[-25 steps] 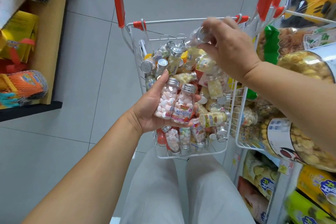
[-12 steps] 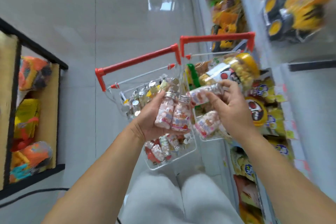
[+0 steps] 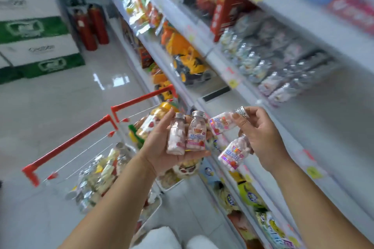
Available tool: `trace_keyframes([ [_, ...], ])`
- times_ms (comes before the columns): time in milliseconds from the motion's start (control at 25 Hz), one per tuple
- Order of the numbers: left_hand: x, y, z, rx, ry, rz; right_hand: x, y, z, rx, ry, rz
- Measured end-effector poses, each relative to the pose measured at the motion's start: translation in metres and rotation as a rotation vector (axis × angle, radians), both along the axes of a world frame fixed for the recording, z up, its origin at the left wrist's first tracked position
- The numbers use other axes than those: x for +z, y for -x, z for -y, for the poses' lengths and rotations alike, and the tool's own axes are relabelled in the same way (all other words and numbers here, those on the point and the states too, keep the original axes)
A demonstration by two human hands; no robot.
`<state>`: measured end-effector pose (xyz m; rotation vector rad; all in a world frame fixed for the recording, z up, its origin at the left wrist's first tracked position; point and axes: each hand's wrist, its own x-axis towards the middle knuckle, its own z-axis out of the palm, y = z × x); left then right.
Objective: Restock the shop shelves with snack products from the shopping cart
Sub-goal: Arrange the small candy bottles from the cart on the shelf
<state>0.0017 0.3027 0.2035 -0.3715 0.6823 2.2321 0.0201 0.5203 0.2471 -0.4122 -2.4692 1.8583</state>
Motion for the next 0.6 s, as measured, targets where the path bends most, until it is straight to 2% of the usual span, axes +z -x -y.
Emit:
trace_keyframes([
  [160, 0.035, -0.003, -0.085, -0.085, -0.058, -0.043, 0.035, -0.025, -0.078, -0.166, -0.067, -0.096],
  [240, 0.044, -0.004, -0.115, -0.097, -0.083, -0.034, 0.051, -0.029, -0.114, -0.252, -0.211, -0.191],
  [320, 0.047, -0.002, -0.133, -0.081, -0.089, 0.006, 0.064, -0.02, -0.146, -0.276, -0.42, -0.207],
  [440, 0.048, 0.005, -0.145, -0.088, -0.05, 0.049, 0.065, 0.005, -0.177, -0.212, -0.677, -0.013],
  [600, 0.044, 0.023, -0.137, -0.129, -0.014, 0.09, 0.044, 0.032, -0.181, -0.135, -0.721, 0.153],
])
